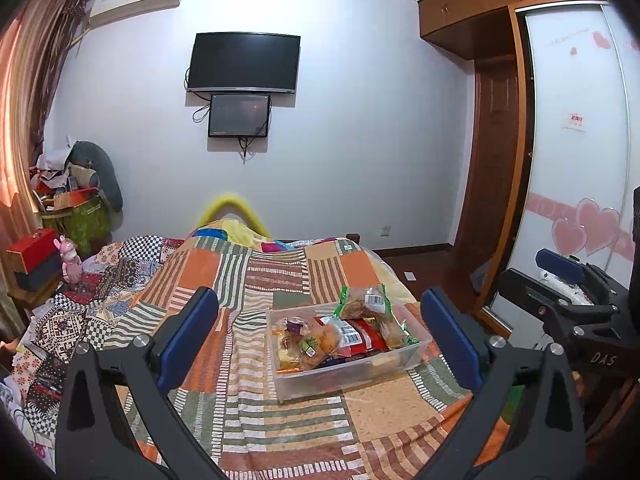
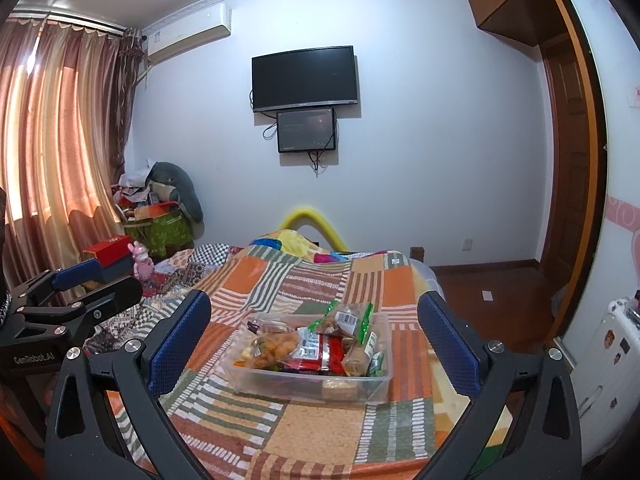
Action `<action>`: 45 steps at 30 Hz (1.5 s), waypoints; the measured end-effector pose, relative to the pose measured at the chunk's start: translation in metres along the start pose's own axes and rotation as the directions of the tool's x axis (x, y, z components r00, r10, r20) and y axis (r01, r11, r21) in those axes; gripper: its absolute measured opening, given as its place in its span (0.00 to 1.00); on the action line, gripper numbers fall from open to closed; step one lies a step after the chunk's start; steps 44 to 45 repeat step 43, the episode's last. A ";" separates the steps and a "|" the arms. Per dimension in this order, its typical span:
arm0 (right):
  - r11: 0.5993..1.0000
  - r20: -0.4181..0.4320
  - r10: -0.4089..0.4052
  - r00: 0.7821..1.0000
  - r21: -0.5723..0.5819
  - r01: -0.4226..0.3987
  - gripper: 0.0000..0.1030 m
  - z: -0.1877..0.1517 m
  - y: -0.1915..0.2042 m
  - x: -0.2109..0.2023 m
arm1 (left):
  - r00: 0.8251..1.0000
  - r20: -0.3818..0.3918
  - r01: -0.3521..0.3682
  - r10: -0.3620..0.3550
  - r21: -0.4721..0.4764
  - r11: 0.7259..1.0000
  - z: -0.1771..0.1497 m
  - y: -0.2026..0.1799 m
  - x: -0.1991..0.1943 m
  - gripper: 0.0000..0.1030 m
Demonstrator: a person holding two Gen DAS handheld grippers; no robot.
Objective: Organize snacks
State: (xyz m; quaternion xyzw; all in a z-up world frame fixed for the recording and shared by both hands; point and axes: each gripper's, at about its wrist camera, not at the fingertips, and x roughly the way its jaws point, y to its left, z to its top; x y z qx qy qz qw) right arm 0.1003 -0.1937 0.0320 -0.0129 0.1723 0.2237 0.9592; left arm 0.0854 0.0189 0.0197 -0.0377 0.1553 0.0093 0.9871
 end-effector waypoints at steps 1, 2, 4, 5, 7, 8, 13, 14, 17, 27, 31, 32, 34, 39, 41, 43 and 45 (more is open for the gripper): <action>1.000 -0.001 -0.001 1.000 -0.002 0.001 1.00 0.000 0.000 -0.001 | 1.000 -0.001 0.001 -0.001 0.001 1.000 0.000 0.000 0.000 1.00; 1.000 -0.002 -0.002 1.000 -0.002 0.002 1.00 0.001 0.000 -0.001 | 1.000 -0.001 0.002 -0.002 0.001 1.000 -0.001 0.000 0.000 1.00; 1.000 -0.004 -0.004 1.000 0.002 0.004 1.00 -0.001 0.000 0.000 | 1.000 -0.005 0.006 -0.006 0.000 1.000 -0.001 -0.001 0.001 1.00; 1.000 -0.005 -0.004 1.000 0.004 0.004 1.00 -0.001 -0.001 0.001 | 1.000 -0.007 0.008 -0.008 0.001 1.000 -0.001 -0.001 0.001 1.00; 1.000 -0.009 -0.003 1.000 0.009 0.003 1.00 -0.001 -0.001 0.001 | 1.000 -0.009 0.010 -0.010 0.001 1.000 -0.001 -0.002 0.001 1.00; 1.000 -0.009 -0.001 1.000 0.010 0.001 1.00 -0.001 -0.001 0.000 | 1.000 -0.010 0.012 -0.012 0.001 1.000 -0.001 -0.002 0.001 1.00; 1.000 -0.010 0.000 1.000 0.010 0.000 1.00 -0.001 -0.002 0.000 | 1.000 -0.011 0.014 -0.014 -0.001 1.000 -0.001 -0.002 0.000 1.00; 1.000 -0.011 0.001 1.000 0.010 -0.001 1.00 0.000 -0.002 0.000 | 1.000 -0.012 0.015 -0.015 -0.001 1.000 -0.001 -0.002 0.001 1.00; 1.000 -0.009 0.001 1.000 0.011 -0.001 1.00 0.000 -0.003 -0.001 | 1.000 -0.014 0.019 -0.019 0.001 1.000 -0.002 -0.003 0.000 1.00; 1.000 -0.004 0.003 1.000 0.011 -0.003 1.00 0.002 -0.003 -0.002 | 0.999 0.001 0.032 -0.032 0.014 0.999 -0.001 -0.009 -0.002 1.00; 1.000 -0.004 0.005 1.000 0.011 -0.005 1.00 0.003 -0.002 -0.002 | 0.999 -0.003 0.040 -0.040 0.012 0.999 0.000 -0.010 -0.003 1.00; 1.000 -0.004 0.005 1.000 0.012 -0.005 1.00 0.004 -0.003 -0.002 | 0.999 -0.005 0.041 -0.041 0.011 0.999 0.000 -0.010 -0.003 1.00; 1.000 -0.004 0.006 1.000 0.012 -0.006 1.00 0.004 -0.003 -0.002 | 0.999 -0.008 0.046 -0.046 0.009 0.999 -0.001 -0.011 -0.003 1.00; 1.000 -0.005 0.006 1.000 0.010 -0.006 1.00 0.004 -0.003 -0.002 | 0.998 -0.010 0.058 -0.058 0.004 0.998 -0.001 -0.012 -0.005 1.00; 1.000 -0.004 0.006 1.000 0.010 -0.006 1.00 0.004 -0.003 -0.002 | 0.998 -0.011 0.060 -0.060 0.006 0.998 -0.001 -0.013 -0.005 1.00; 1.000 -0.007 0.007 1.000 0.011 -0.007 1.00 0.005 -0.003 -0.002 | 0.998 -0.010 0.058 -0.058 0.008 0.998 -0.002 -0.014 -0.005 1.00; 1.000 -0.007 0.007 1.000 0.011 -0.007 1.00 0.005 -0.003 -0.002 | 0.998 -0.010 0.058 -0.058 0.008 0.998 -0.002 -0.014 -0.005 1.00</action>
